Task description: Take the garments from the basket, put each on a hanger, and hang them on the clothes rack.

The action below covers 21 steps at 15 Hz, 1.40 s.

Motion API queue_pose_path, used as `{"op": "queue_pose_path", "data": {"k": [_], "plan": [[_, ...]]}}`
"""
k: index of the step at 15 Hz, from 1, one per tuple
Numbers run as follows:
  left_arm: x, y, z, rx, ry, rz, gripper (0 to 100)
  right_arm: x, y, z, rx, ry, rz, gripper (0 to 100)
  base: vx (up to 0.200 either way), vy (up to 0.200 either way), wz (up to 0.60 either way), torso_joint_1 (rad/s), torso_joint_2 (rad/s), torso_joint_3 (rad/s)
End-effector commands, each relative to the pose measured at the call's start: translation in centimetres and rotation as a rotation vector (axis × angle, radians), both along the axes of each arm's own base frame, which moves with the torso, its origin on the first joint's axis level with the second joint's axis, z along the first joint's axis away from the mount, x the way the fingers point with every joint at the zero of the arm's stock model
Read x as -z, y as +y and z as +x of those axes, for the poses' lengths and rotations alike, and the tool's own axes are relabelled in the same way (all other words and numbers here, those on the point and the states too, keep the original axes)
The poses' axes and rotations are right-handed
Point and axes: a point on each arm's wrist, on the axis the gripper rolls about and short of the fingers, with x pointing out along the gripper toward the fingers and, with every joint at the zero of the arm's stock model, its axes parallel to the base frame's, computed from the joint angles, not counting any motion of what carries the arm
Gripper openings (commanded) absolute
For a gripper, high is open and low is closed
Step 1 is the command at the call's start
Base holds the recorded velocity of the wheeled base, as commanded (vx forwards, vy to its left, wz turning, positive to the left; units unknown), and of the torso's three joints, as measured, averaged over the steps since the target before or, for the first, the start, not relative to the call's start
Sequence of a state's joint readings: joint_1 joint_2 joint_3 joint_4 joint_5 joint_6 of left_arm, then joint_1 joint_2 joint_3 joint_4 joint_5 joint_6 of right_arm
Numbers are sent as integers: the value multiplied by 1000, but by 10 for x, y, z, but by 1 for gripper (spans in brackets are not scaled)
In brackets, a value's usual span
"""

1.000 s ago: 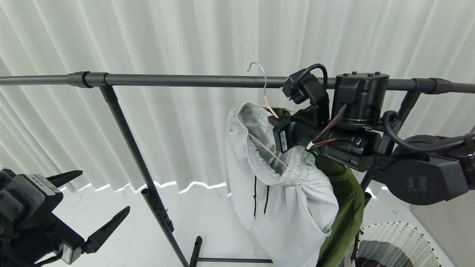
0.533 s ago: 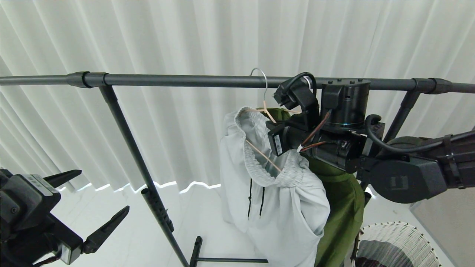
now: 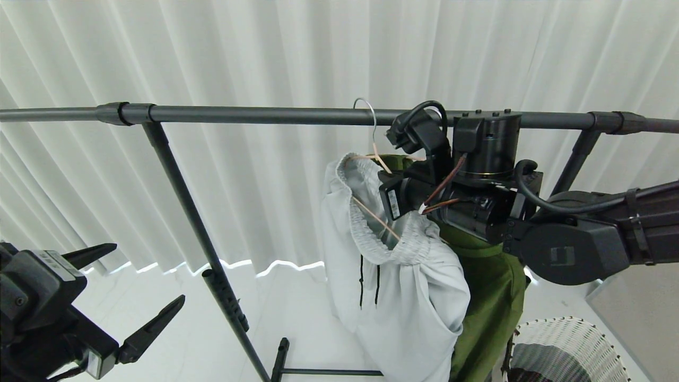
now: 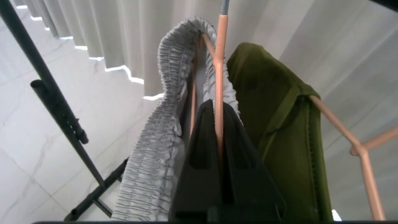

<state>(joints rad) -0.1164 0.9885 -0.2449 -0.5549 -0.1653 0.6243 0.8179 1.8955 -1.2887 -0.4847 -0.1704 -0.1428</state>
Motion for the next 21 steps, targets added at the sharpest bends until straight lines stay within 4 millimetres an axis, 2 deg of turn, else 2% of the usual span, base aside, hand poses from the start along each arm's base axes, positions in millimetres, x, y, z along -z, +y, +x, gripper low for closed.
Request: {"op": "queue_pose_path", "data": {"k": [1,5,6,11,14,16,19,20,21], "plan": [[0,0,0,1,0,0,100,-1,0,-1,-1,-2,2,0,0,0,0,0,0,0],[2,0,-1,1,9,3,100,-2,-2,-2,2,12,25,0,0,0,0,0,0,0],[3,0,-1,-1,10,3,100,-4,-2,-3,2,9,28,100,0,0,0,0,0,0],[4,0,-2,-4,11,2,100,-18,-10,-15,30,-64,78,100,0,0,0,0,0,0],[9,2,-7,-16,21,-2,100,-30,-27,-38,16,-98,77,100,0,0,0,0,0,0],[17,7,-14,-70,36,-15,100,-39,-58,-65,12,-135,53,100,0,0,0,0,0,0],[24,12,-24,-135,37,-43,100,-35,-103,-103,21,-168,13,100,0,0,0,0,0,0],[25,13,-25,-153,37,-42,100,-34,-112,-109,29,-176,3,100,0,0,0,0,0,0],[25,16,-28,-212,29,-49,100,-28,-139,-124,86,-196,-23,100,0,0,0,0,0,0]]}}
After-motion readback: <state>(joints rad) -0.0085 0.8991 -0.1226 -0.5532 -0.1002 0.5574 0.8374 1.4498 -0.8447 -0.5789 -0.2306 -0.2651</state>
